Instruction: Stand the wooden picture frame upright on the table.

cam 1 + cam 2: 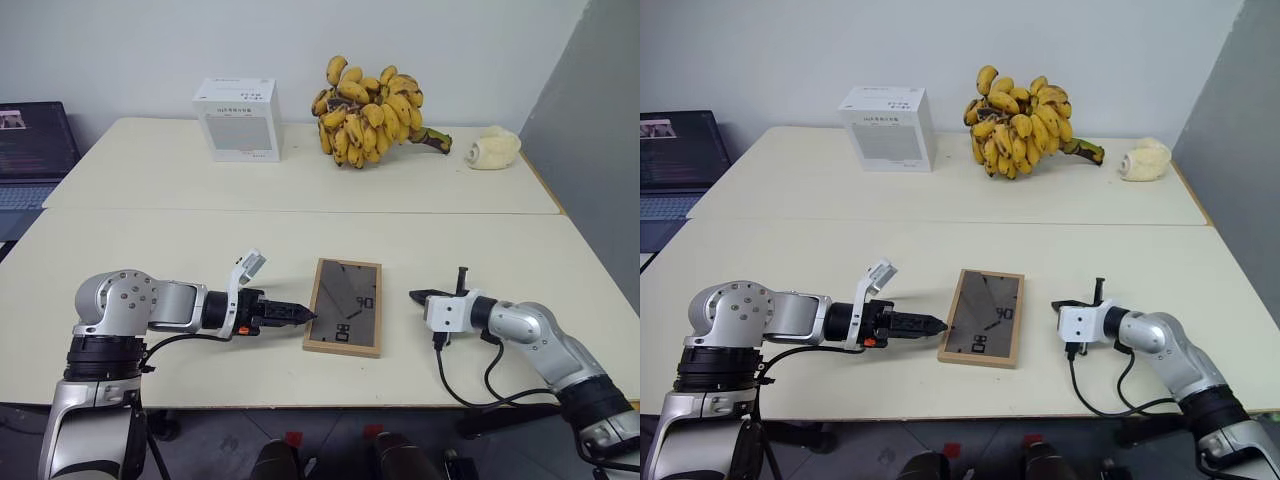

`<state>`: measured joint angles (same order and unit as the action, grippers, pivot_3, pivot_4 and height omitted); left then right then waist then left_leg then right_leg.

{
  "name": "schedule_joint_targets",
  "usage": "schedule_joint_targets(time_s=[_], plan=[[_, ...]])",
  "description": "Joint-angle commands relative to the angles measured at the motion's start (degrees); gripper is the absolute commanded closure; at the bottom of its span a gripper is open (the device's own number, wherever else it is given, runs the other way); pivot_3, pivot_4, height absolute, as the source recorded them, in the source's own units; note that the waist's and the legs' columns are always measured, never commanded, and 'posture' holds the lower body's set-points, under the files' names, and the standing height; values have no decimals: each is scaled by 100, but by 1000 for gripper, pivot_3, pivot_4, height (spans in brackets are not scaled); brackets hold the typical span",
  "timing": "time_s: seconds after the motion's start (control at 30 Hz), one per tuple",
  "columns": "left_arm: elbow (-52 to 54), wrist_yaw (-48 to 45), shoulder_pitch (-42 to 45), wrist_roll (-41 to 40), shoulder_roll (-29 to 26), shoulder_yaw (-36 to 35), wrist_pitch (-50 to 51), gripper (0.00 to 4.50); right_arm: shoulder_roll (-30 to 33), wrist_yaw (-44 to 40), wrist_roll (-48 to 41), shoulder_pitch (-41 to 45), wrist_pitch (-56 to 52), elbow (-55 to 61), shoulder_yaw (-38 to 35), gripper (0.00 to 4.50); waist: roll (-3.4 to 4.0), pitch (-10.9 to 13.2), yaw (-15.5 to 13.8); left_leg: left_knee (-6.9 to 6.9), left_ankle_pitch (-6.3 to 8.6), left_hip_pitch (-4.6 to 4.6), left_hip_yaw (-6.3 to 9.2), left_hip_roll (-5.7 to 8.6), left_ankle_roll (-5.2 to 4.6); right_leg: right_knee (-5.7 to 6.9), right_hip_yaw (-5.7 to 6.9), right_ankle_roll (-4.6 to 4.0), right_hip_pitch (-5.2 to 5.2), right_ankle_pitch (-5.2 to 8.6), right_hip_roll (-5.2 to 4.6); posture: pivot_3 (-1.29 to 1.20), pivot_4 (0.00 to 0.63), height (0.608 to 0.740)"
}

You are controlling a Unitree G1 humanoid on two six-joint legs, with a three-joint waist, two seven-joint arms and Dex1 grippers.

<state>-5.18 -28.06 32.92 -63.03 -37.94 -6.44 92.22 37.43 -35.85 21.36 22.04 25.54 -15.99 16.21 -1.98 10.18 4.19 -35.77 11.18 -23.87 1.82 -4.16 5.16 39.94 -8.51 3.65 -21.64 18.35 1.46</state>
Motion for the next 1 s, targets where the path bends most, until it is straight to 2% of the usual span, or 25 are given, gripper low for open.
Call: schedule_joint_targets(time_s=[0.03,0.27,0.67,1.0], plan=[[-103,278,50,-253,-21,44,28,1102,-110,194,230,136,174,-194,167,4500,0,0,8,0,0,0,0,0,0,0,0,0,1,0,0,0,150,740],[-235,695,41,-516,66,66,28,1102,-392,397,410,226,151,-299,305,4500,-2,-2,54,0,0,6,9,0,0,0,7,-6,11,-4,0,0,150,740],[-391,1079,127,-810,274,-58,28,1102,-1252,707,522,601,-404,-359,401,4500,-10,-7,81,0,-1,9,32,1,1,0,23,-6,20,-3,3,0,150,740],[-465,1252,142,-818,399,-170,28,1102,-1318,835,554,736,-506,-523,418,4500,-10,-6,76,0,-1,6,36,5,2,-1,25,-7,20,-4,0,0,150,740]])
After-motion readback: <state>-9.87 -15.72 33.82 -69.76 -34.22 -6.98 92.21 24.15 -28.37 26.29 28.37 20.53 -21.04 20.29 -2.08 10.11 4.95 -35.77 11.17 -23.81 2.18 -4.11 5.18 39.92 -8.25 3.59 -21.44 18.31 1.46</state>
